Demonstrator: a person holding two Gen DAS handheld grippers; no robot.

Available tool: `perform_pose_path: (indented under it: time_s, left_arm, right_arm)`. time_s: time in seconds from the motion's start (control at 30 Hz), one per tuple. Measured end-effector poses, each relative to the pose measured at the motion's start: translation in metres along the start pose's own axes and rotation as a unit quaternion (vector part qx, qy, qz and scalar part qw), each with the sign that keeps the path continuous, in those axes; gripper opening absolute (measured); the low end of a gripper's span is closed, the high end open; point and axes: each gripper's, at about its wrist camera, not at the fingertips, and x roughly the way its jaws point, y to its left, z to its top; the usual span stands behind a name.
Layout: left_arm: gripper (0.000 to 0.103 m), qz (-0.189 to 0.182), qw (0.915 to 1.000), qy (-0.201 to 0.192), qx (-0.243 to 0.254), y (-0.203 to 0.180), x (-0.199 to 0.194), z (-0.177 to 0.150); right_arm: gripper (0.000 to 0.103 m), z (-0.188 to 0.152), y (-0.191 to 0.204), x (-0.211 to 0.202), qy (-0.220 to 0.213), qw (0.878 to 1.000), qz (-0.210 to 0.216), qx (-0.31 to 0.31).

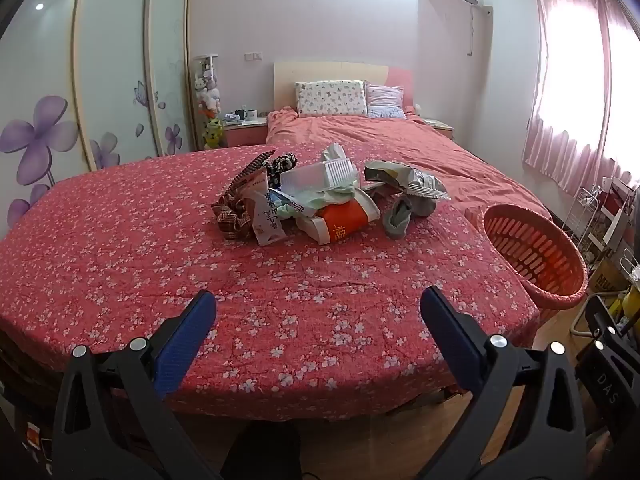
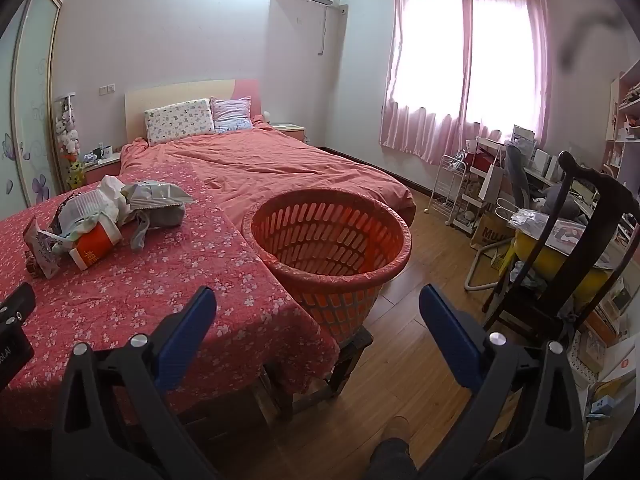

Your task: Collect trash

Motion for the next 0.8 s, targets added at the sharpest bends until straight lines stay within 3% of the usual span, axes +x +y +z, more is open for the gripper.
perform_pose_path:
  time_s: [0.8]
  left_arm:
    - [0.101,-0.001,1.0,0.004,-0.002,0.0001,0.0003,0.0]
  right_arm:
    - [0.099,-0.0003,0.0,-0.0004,-0.001,1.0,0.001,0.002]
